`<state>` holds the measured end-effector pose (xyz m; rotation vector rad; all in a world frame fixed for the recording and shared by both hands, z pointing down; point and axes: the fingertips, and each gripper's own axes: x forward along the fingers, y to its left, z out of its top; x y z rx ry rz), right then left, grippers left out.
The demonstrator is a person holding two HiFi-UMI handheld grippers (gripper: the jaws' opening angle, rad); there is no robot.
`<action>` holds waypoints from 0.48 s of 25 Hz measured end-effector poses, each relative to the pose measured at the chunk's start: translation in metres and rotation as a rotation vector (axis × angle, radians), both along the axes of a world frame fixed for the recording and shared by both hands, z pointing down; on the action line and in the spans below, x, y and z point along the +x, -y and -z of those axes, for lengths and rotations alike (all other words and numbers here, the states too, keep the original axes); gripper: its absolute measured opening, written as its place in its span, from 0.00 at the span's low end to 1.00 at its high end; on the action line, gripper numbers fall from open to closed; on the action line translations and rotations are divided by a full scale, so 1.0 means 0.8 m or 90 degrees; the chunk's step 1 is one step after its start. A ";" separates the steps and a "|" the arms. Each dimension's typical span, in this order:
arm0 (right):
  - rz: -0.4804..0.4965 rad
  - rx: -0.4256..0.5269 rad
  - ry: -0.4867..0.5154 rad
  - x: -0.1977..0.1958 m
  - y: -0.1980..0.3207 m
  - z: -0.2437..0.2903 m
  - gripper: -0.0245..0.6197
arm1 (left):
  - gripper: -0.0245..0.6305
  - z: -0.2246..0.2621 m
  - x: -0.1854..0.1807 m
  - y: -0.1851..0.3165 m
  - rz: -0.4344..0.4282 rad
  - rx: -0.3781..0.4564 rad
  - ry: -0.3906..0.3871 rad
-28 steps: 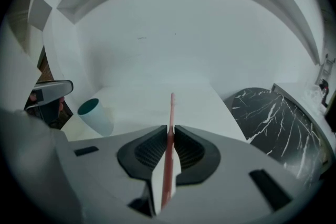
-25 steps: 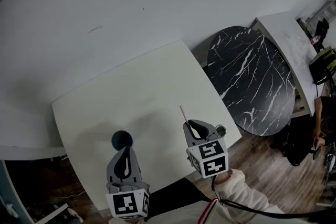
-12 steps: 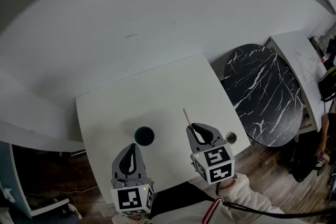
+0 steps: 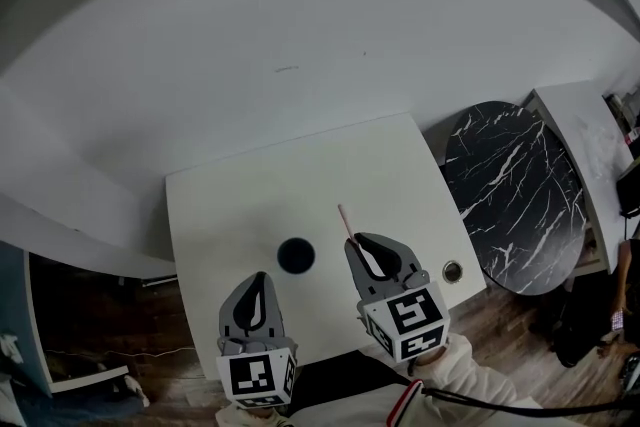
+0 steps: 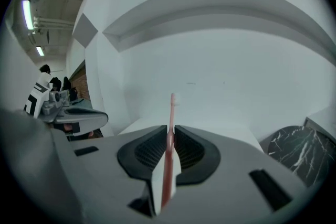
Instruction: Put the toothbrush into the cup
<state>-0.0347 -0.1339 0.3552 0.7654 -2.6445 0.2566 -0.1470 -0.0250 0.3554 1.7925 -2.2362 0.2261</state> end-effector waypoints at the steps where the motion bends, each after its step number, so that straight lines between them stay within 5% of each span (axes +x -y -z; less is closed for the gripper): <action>1: 0.006 0.001 0.005 -0.005 -0.002 0.002 0.12 | 0.05 -0.001 -0.002 -0.001 0.002 -0.001 0.000; 12: 0.054 0.020 0.059 -0.051 -0.019 0.012 0.12 | 0.05 -0.028 -0.017 -0.006 0.018 -0.018 -0.010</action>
